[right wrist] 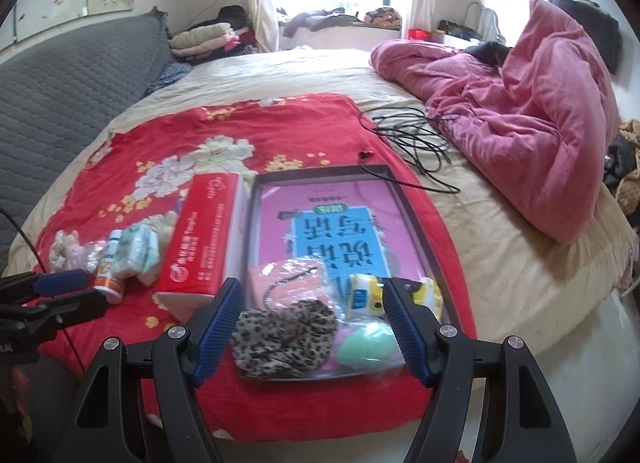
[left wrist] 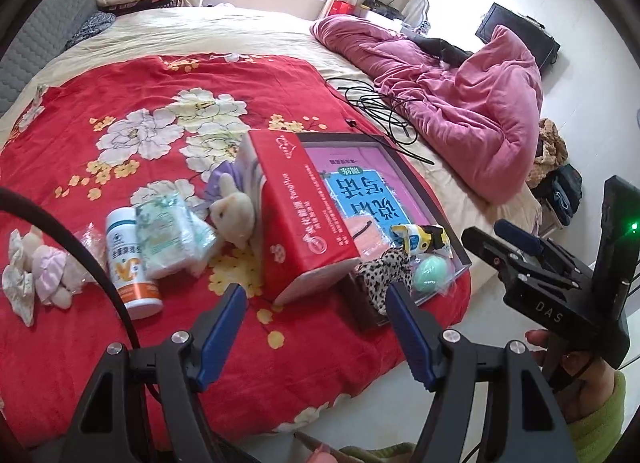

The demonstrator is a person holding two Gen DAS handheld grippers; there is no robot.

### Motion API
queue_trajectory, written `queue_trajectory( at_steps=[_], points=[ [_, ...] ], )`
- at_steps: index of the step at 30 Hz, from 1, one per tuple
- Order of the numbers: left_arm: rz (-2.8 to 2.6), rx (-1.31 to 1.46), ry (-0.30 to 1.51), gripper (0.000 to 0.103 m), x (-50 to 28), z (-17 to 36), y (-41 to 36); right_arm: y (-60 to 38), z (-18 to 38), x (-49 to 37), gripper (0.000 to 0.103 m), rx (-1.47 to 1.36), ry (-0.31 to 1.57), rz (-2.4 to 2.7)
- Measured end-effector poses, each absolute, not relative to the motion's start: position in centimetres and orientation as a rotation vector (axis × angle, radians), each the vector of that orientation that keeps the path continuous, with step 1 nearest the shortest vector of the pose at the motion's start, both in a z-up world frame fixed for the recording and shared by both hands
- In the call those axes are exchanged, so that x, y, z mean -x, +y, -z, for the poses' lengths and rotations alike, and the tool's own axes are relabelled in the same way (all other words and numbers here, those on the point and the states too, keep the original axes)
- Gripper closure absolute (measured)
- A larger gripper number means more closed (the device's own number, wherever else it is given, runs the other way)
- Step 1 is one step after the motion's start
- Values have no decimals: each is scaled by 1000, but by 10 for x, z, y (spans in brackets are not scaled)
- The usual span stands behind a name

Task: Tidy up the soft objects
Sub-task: 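Withdraw both open tools from the pink board toward the pile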

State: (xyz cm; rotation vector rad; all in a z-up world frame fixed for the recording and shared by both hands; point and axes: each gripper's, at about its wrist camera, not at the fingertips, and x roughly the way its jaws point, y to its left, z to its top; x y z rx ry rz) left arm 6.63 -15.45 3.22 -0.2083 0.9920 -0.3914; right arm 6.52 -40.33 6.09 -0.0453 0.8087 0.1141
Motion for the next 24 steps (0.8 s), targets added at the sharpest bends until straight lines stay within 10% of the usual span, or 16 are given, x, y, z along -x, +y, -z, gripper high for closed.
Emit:
queue_trajectory(
  at_steps=[24],
  points=[
    [171, 284, 946, 32, -34, -48, -35, -305, -88, -57, 29, 146, 761, -280]
  ],
)
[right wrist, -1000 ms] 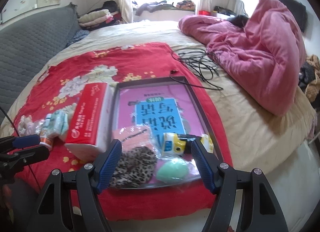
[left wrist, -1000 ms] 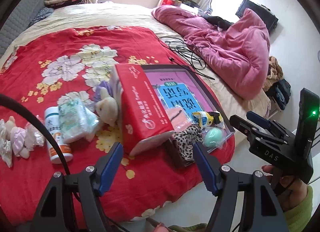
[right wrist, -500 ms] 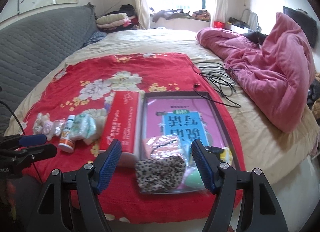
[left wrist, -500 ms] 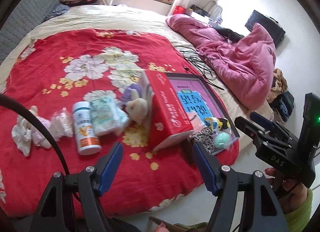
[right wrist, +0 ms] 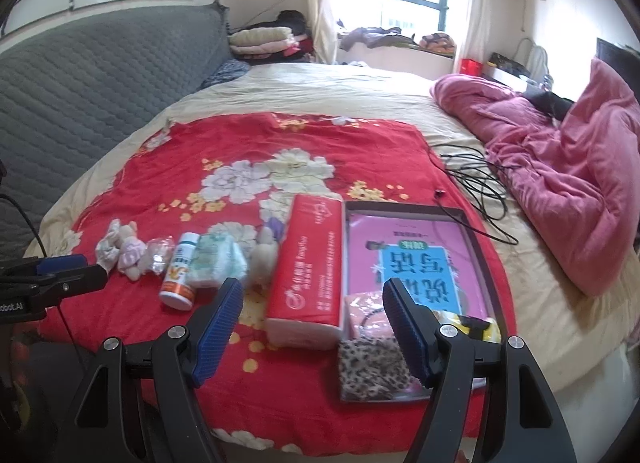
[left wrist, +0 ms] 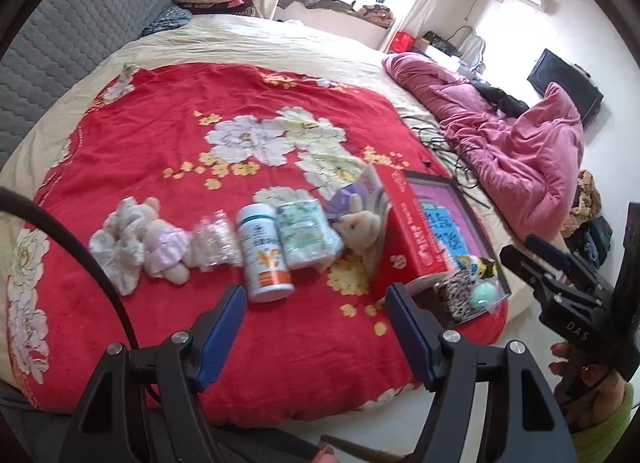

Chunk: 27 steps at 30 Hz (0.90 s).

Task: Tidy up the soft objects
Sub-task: 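Withdraw both open tools from the pink board toward the pile, then move left tool to white floral scrunchie while right moves to green tissue packet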

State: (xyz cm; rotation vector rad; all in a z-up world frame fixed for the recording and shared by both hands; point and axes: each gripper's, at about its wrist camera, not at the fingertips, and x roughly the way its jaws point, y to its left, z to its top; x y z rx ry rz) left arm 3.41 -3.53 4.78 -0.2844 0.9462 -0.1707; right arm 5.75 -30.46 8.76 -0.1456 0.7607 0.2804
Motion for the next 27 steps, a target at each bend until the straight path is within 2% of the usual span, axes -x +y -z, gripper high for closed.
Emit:
queue_trajectory(
  at_steps=[16, 27],
  points=[
    [80, 337, 927, 32, -20, -47, 21, -235, -75, -58, 29, 203, 790, -409],
    [4, 410, 968, 31, -21, -19, 63, -203, -46, -63, 29, 230, 847, -466]
  ],
)
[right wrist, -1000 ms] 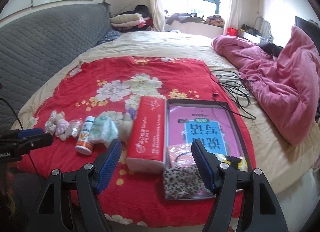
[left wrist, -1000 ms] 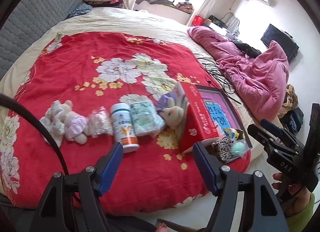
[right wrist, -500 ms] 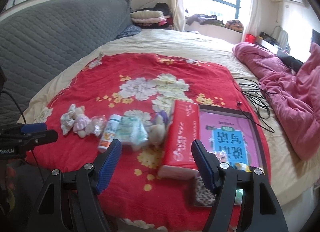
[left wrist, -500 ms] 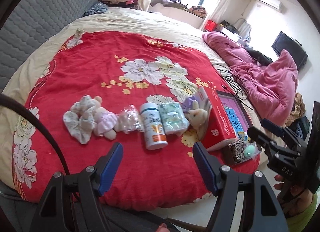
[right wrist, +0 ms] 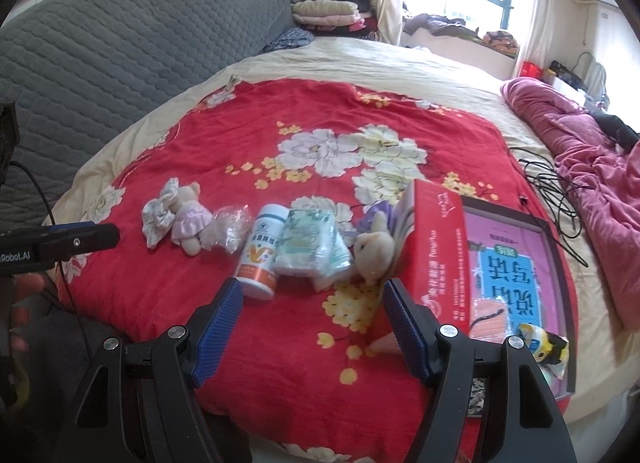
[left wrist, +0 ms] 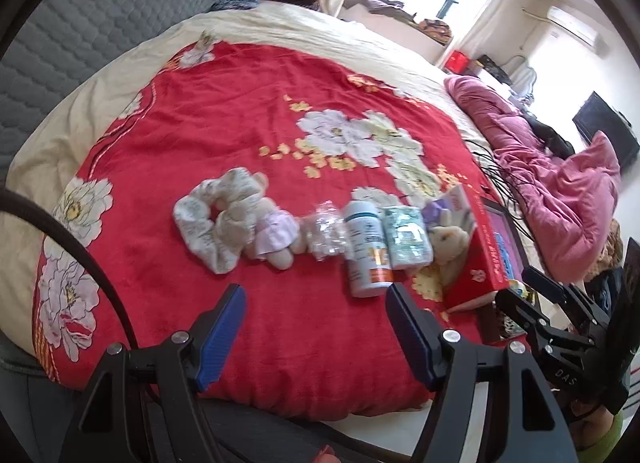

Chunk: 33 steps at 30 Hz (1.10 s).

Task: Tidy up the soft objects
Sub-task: 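Move left tool to white floral scrunchie while right moves to green tissue packet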

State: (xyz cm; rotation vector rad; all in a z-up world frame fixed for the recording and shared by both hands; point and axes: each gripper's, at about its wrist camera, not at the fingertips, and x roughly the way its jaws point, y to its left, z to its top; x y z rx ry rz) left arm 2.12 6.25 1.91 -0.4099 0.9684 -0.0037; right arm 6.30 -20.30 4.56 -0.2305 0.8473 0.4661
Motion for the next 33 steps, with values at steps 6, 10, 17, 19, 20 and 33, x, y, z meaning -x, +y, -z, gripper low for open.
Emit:
queue_trajectory(
  at_steps=[6, 10, 17, 19, 20, 33],
  points=[
    [-30, 437, 991, 31, -24, -4, 78, -195, -30, -71, 29, 232, 882, -475],
    [-49, 448, 1001, 31, -27, 5, 88, -192, -21, -78, 29, 226, 904, -476],
    [-89, 486, 1033, 31, -42, 25, 109, -183, -5, -93, 29, 220, 937, -476],
    [-97, 489, 1030, 31, -49, 28, 112, -180, 0, -98, 29, 220, 946, -476],
    [-103, 488, 1031, 31, -52, 30, 113, -178, 2, -101, 29, 219, 950, -476],
    [-132, 530, 1066, 32, -89, 61, 127, -158, 26, -141, 29, 186, 993, -435]
  ],
)
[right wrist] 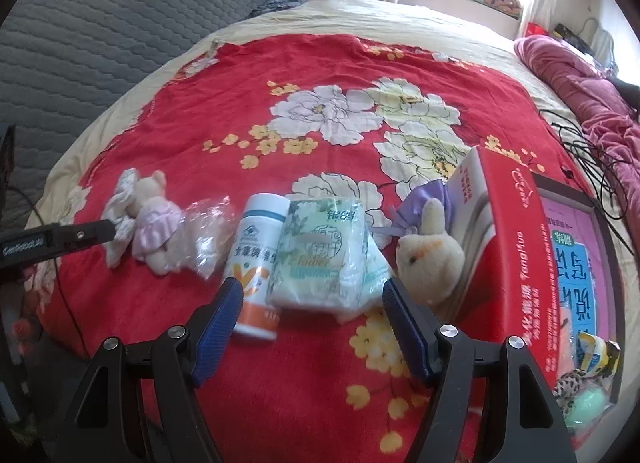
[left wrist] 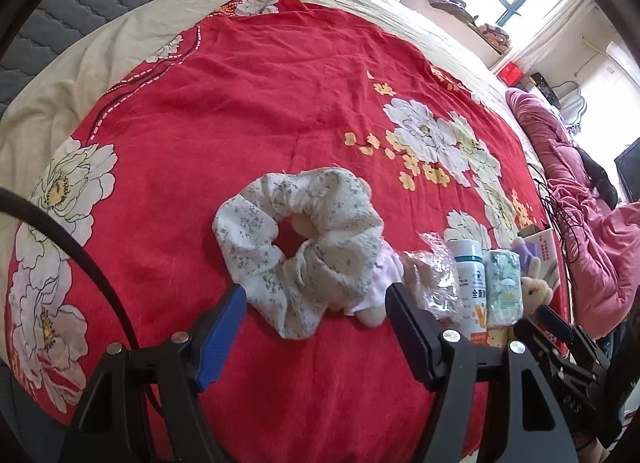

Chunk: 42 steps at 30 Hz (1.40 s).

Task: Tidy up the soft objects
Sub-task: 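Move left tool to white floral scrunchie while right moves to green tissue packet, then grasp white floral scrunchie with left tool while right grasps green tissue packet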

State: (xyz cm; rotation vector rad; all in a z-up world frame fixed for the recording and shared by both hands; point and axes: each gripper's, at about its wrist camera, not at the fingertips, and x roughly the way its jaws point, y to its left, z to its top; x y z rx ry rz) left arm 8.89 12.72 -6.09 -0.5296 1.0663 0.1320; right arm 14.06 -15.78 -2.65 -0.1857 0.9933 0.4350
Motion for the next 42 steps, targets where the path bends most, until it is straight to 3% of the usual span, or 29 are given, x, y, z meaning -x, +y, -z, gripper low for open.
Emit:
queue_trajectory(
  at_steps=[24, 31, 37, 42],
  points=[
    [-122, 508, 1081, 32, -100, 73, 122, -146, 60, -183, 30, 160, 1035, -307],
    [-135, 526, 1075, 33, -101, 75, 127, -153, 61, -181, 51, 142, 1038, -336],
    [-135, 543, 1064, 48, -99, 74, 129, -155, 58, -180, 60, 129, 1038, -360],
    [-115, 561, 1064, 76, -100, 75, 131, -159, 54, -177, 62, 135, 1037, -371]
  ],
)
